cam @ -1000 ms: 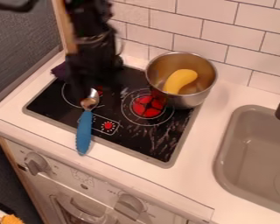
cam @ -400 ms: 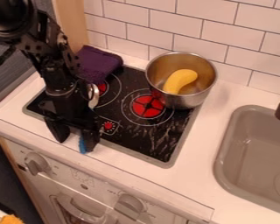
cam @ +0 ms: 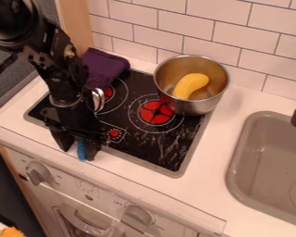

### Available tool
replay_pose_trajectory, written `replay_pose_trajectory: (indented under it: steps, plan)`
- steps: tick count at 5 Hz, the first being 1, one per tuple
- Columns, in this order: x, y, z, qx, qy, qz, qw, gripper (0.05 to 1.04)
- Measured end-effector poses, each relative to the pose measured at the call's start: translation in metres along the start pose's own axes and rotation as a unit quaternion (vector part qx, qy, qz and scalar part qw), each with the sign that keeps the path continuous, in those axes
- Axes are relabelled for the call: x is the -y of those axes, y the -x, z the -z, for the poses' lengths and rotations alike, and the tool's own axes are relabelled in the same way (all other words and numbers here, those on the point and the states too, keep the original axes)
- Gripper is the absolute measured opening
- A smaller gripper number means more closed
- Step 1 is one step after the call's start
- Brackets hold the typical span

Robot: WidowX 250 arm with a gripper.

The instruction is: Move the silver with blue handle spoon to the top of the purple towel

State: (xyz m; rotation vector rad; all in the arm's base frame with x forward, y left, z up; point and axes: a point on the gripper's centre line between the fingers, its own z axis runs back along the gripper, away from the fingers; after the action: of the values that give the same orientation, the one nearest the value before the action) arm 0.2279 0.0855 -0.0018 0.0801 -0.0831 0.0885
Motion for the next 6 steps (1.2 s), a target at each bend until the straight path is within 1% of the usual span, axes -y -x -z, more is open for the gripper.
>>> replay_pose_trajectory:
  steps: [1, 2, 3, 4, 5, 6]
  plan:
    - [0.007, 0.005, -0.004, -0.010, -0.018, 0.015, 0.9997, 0.450]
    - [0.013, 0.004, -0.023, -0.003, -0.031, 0.032, 0.9990, 0.427]
    - [0.012, -0.001, -0.062, 0.023, -0.044, 0.045, 0.9977, 0.427]
    - [-0.012, -0.022, -0.089, 0.034, -0.057, 0.043, 0.9969, 0.426]
    - [-0.038, -0.054, -0.069, 0.009, -0.051, 0.039, 0.9979, 0.426]
    - [-0.056, -0.086, -0.039, -0.019, -0.049, 0.051, 0.9973, 0.426]
